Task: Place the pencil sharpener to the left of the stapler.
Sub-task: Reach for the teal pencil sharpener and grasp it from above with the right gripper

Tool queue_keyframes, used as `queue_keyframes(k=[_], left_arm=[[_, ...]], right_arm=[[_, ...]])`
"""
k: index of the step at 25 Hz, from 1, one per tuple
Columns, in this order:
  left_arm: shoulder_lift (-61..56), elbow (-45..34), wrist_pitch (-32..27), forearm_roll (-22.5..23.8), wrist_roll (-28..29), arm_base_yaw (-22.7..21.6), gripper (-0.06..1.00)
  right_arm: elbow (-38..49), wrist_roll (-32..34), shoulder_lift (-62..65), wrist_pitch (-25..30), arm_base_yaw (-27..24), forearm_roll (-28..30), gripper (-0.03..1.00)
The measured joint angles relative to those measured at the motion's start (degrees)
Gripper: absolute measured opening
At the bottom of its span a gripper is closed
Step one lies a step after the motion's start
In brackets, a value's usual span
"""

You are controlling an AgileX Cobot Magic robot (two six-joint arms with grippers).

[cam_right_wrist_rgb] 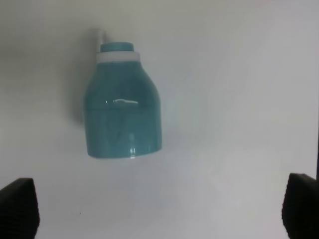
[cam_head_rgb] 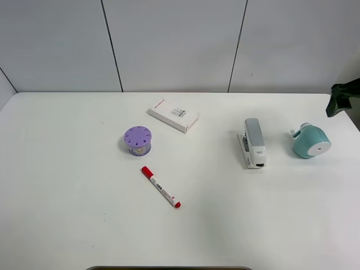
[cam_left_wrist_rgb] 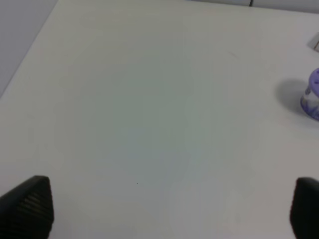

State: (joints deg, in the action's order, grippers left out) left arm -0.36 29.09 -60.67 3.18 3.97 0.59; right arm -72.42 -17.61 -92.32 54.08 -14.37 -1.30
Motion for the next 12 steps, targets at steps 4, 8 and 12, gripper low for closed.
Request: queue_keyframes(k=[4, 8, 12], left_arm=[[0.0, 0.0, 0.0, 0.0, 0.0, 0.0, 0.95], [0.0, 0.0, 0.0, 0.0, 0.0, 0.0, 0.95], [0.0, 0.0, 0.0, 0.0, 0.0, 0.0, 0.95]], right_arm=[[0.0, -0.63, -3.66, -3.0, 0.0, -1.5, 0.97], [0.0, -1.73, -7.1, -5.52, 0.18, -4.11, 0.97], [0.0, -2.15, -9.92, -6.82, 0.58, -4.93, 0.97]])
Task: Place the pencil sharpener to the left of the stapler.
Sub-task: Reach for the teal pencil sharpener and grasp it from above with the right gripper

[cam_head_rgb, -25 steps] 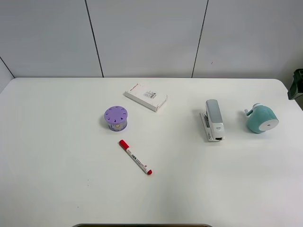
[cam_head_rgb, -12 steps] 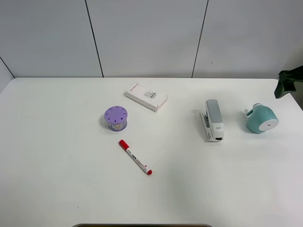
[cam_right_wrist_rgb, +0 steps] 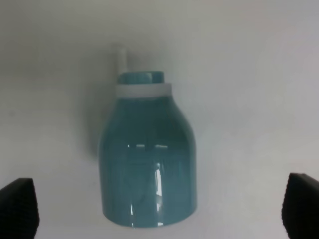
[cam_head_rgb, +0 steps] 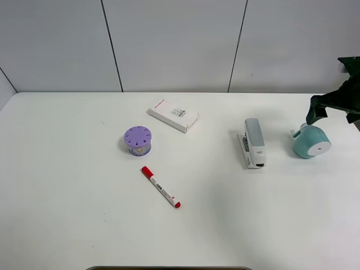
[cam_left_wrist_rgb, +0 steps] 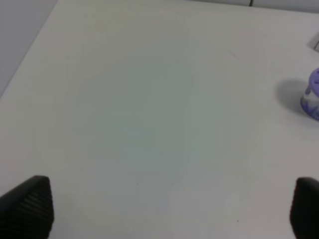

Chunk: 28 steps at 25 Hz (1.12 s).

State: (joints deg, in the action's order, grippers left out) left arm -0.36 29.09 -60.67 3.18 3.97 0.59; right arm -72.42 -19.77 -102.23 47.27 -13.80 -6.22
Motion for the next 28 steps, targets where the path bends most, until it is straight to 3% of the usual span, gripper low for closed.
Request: queue_keyframes(k=[17, 28], left_arm=[[0.0, 0.0, 0.0, 0.0, 0.0, 0.0, 0.95], [0.0, 0.0, 0.0, 0.0, 0.0, 0.0, 0.95]], right_arm=[[0.0, -0.11, -7.99, -0.43, 0.45, -0.97, 0.97], [0.0, -0.11, -12.47, -3.59, 0.45, -0.8, 0.97]])
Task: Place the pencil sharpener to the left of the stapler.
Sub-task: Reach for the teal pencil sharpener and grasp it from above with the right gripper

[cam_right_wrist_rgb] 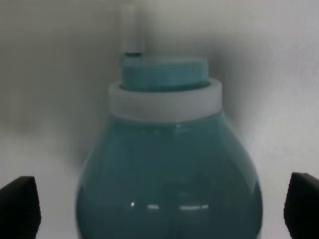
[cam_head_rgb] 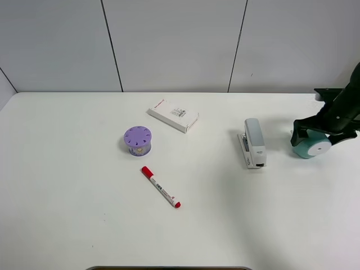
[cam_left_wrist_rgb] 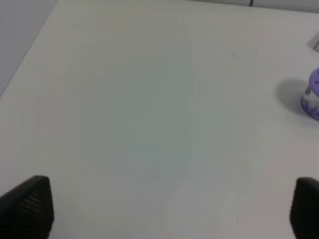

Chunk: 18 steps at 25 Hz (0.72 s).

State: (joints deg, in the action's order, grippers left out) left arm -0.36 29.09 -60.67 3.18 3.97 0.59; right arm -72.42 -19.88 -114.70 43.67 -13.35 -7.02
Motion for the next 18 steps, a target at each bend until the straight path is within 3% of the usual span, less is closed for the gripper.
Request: queue_keyframes(k=[18], left_arm=[[0.0, 0.0, 0.0, 0.0, 0.0, 0.0, 0.95]], right_arm=[[0.0, -0.26, -3.53, -2.86, 0.0, 1.04, 0.97]])
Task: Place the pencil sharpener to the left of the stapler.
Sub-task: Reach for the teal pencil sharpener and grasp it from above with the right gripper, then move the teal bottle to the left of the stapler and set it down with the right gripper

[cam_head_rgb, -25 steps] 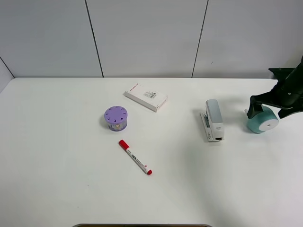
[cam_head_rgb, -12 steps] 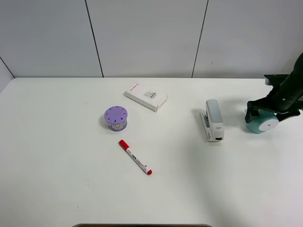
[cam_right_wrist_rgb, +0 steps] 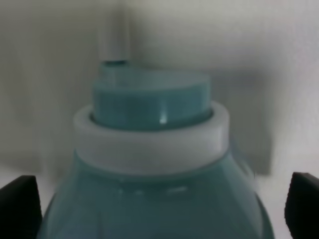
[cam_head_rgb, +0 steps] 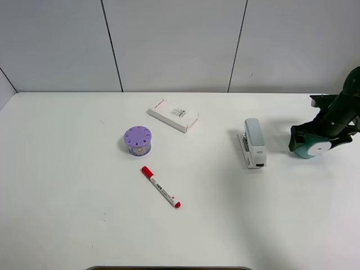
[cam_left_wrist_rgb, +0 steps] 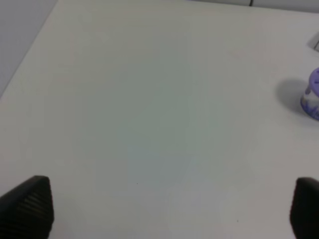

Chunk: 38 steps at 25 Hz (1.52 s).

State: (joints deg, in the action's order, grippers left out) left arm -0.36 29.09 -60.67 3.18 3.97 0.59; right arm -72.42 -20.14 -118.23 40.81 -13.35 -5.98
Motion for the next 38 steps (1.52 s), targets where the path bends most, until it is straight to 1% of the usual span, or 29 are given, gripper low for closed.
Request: queue_keyframes(k=[8, 9, 11, 12, 38], left_arm=[[0.0, 0.0, 0.0, 0.0, 0.0, 0.0, 0.95], [0.0, 0.0, 0.0, 0.0, 0.0, 0.0, 0.95], [0.0, 0.0, 0.0, 0.0, 0.0, 0.0, 0.95], [0.0, 0.0, 0.0, 0.0, 0.0, 0.0, 0.95], [0.0, 0.0, 0.0, 0.0, 0.0, 0.0, 0.95]], right_arm=[[0.0, -0.09, -0.05, -0.24, 0.0, 0.05, 0.92], [0.0, -0.09, -0.05, -0.24, 0.0, 0.05, 0.88], [0.0, -0.11, -0.05, -0.13, 0.0, 0.05, 0.7], [0.0, -0.11, -0.05, -0.13, 0.0, 0.04, 0.67], [0.0, -0.17, 0.0, -0.27, 0.0, 0.25, 0.68]])
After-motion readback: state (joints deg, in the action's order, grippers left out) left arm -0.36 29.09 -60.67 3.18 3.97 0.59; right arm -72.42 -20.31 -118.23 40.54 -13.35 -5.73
